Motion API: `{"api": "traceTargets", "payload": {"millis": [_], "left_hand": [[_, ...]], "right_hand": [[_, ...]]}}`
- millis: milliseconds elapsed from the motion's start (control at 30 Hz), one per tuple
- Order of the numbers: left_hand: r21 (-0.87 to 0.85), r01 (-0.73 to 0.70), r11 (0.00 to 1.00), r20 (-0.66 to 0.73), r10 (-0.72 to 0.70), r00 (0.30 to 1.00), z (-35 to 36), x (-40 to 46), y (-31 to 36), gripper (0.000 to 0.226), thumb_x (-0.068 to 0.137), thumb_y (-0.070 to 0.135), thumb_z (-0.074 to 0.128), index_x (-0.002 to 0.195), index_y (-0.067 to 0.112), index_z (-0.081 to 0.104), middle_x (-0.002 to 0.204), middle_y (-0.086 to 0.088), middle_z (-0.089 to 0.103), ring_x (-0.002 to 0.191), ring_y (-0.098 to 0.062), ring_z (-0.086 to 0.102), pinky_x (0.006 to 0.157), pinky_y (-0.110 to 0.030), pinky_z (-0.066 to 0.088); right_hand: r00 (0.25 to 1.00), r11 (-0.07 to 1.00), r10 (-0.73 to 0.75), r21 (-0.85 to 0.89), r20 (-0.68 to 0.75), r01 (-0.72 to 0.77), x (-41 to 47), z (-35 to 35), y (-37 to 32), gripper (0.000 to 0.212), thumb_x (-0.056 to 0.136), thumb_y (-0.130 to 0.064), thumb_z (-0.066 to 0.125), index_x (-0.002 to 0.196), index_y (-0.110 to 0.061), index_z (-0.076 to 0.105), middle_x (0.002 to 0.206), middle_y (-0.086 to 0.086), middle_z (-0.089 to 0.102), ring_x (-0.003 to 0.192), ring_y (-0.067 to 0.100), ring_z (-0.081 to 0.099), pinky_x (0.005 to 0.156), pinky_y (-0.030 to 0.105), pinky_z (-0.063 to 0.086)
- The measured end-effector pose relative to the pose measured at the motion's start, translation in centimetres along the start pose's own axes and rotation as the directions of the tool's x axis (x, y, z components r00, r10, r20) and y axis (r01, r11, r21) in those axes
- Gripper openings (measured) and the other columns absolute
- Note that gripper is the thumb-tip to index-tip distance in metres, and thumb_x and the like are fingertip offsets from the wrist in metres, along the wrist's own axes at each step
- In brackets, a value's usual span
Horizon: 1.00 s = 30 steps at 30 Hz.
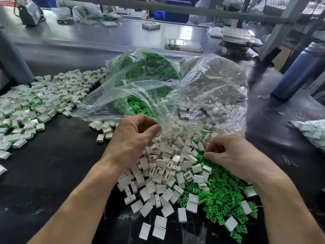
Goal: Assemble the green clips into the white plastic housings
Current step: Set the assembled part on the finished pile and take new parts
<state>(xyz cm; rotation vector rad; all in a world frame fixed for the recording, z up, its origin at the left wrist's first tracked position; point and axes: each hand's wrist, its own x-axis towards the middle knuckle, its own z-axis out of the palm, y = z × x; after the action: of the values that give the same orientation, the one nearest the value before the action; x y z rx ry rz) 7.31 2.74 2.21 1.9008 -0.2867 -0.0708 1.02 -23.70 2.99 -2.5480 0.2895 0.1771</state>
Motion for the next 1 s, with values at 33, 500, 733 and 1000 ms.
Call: {"api": "traceTargets", "payload": {"millis": [33, 500, 733, 1000], "left_hand": [[-0.059, 0.007, 0.998, 0.009, -0.007, 1.000, 0.1, 0.0, 0.1, 0.013, 0.091, 0.027, 0.074, 0.102, 0.021, 0.072, 0.088, 0.006, 0.077, 0.071, -0.009, 0.072, 0.061, -0.018, 0.055], [-0.526, -0.059, 0.848, 0.085, 0.121, 0.989, 1.7, -0.5, 1.0, 0.020, 0.081, 0.011, 0.077, 0.099, 0.018, 0.076, 0.103, -0.010, 0.078, 0.095, -0.026, 0.076, 0.079, -0.029, 0.062], [-0.500, -0.070, 0.863, 0.100, 0.138, 0.985, 2.4, -0.8, 1.3, 0.017, 0.081, 0.012, 0.076, 0.098, 0.017, 0.074, 0.097, -0.001, 0.077, 0.090, -0.017, 0.072, 0.080, -0.031, 0.063], [-0.481, -0.105, 0.870, 0.080, 0.163, 0.983, 2.7, -1.0, 1.4, 0.021, 0.083, 0.015, 0.077, 0.104, 0.011, 0.073, 0.100, -0.008, 0.076, 0.088, -0.017, 0.071, 0.075, -0.026, 0.059]], "right_hand": [[1.000, 0.999, 0.000, 0.034, -0.001, 0.000, 0.0, -0.1, 0.1, 0.016, 0.089, -0.036, 0.082, 0.075, -0.033, 0.074, 0.069, -0.017, 0.069, 0.058, -0.002, 0.061, 0.047, 0.011, 0.041], [0.953, 0.562, -0.182, 0.770, -0.241, 0.302, -0.7, 1.0, -2.8, 0.017, 0.083, -0.015, 0.079, 0.099, -0.012, 0.074, 0.074, 0.012, 0.071, 0.053, 0.017, 0.060, 0.042, 0.023, 0.048], [0.925, 0.436, -0.269, 0.822, -0.269, 0.366, -1.2, 2.0, -4.2, 0.018, 0.083, -0.018, 0.078, 0.100, -0.014, 0.075, 0.089, 0.017, 0.077, 0.064, 0.027, 0.072, 0.050, 0.028, 0.056], [0.932, 0.338, -0.255, 0.879, -0.259, 0.337, -1.0, 2.6, -4.6, 0.015, 0.085, -0.024, 0.078, 0.100, -0.018, 0.077, 0.093, 0.015, 0.077, 0.067, 0.026, 0.072, 0.052, 0.029, 0.056]]}}
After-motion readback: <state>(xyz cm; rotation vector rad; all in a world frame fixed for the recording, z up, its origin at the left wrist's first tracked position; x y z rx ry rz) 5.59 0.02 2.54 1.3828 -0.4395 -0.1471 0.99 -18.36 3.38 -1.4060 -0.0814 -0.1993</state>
